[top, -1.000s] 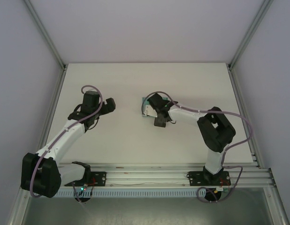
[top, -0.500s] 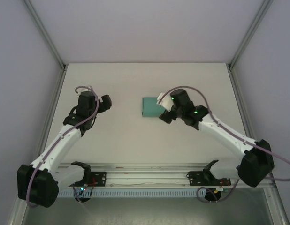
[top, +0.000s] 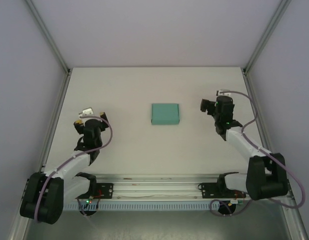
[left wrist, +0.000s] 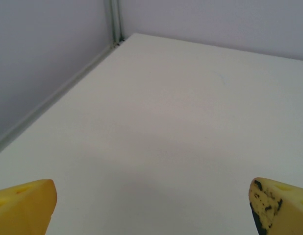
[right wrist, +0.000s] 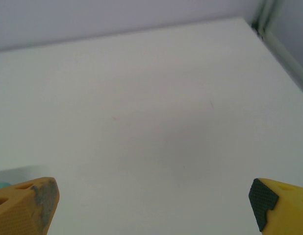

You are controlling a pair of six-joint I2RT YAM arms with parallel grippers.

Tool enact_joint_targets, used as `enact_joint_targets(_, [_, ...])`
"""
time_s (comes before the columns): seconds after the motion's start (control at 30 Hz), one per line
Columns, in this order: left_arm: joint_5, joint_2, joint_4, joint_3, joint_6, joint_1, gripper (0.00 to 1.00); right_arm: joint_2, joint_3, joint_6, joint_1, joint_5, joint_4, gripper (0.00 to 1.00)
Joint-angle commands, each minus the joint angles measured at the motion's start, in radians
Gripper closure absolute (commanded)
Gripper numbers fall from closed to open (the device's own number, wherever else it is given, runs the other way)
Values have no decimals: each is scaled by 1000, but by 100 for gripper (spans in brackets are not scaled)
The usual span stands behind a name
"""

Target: Assemble paper box

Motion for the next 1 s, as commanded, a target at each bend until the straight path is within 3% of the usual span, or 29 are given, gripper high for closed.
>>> enact_joint_targets(0.0, [83,22,279,-51,80,56,0,53,-50,80,-63,5,190,0])
enact_joint_targets(0.17, [124,149,359,-54,44,121,0,73,-77,37,-97,-102,286,0])
enact_joint_targets(0.23, [155,211,493,-84,47,137,0,51,-83,-3,-99,-183,257,0])
enact_joint_targets(0.3, [182,223,480,-69,68,143,0,33,-96,-57,-99,-254,220,0])
enact_joint_targets(0.4, [196,311,612,-90,67,157,0,56,-165,-58,-98,-203,330,0])
enact_joint_targets(0.47, [245,424,787,-121,68,176,0,99,-211,-29,-102,-119,453,0])
enact_joint_targets(0.53, [262,496,848,-105,82,178,0,134,-232,-20,-120,-147,505,0])
enact_joint_targets(0.63, [291,437,543,3,74,180,0,212,-274,38,-170,-169,650,0])
enact_joint_targets(0.7, [321,483,572,29,107,175,0,238,-304,50,-179,-167,745,0])
enact_joint_targets(0.77, [350,460,477,56,110,175,0,215,-281,43,-178,-168,655,0])
enact_joint_targets(0.97, [350,470,514,47,115,175,0,226,-289,41,-178,-169,688,0])
